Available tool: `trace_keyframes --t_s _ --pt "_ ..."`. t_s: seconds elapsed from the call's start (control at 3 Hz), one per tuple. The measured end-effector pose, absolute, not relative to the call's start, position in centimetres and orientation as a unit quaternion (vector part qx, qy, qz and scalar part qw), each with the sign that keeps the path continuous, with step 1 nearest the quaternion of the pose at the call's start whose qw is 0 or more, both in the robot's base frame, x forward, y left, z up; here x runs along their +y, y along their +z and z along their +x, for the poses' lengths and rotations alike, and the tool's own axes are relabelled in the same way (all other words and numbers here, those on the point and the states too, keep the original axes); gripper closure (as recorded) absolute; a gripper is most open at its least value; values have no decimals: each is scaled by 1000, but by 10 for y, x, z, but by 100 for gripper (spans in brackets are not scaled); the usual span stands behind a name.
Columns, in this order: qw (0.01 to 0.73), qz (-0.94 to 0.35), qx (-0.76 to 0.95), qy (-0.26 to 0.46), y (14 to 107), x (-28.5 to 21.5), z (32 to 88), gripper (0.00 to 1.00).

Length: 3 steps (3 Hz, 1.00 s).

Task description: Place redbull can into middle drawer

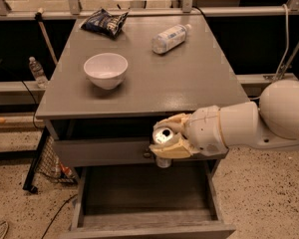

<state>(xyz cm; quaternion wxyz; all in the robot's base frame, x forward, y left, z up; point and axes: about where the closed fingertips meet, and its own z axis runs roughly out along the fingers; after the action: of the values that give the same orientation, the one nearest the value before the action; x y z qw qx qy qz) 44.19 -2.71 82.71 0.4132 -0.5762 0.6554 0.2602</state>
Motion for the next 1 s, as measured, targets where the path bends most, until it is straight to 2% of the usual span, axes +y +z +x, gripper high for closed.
trace_keyframes --t_s 1.0 --pt "430 -522 690 258 733 -56 460 100"
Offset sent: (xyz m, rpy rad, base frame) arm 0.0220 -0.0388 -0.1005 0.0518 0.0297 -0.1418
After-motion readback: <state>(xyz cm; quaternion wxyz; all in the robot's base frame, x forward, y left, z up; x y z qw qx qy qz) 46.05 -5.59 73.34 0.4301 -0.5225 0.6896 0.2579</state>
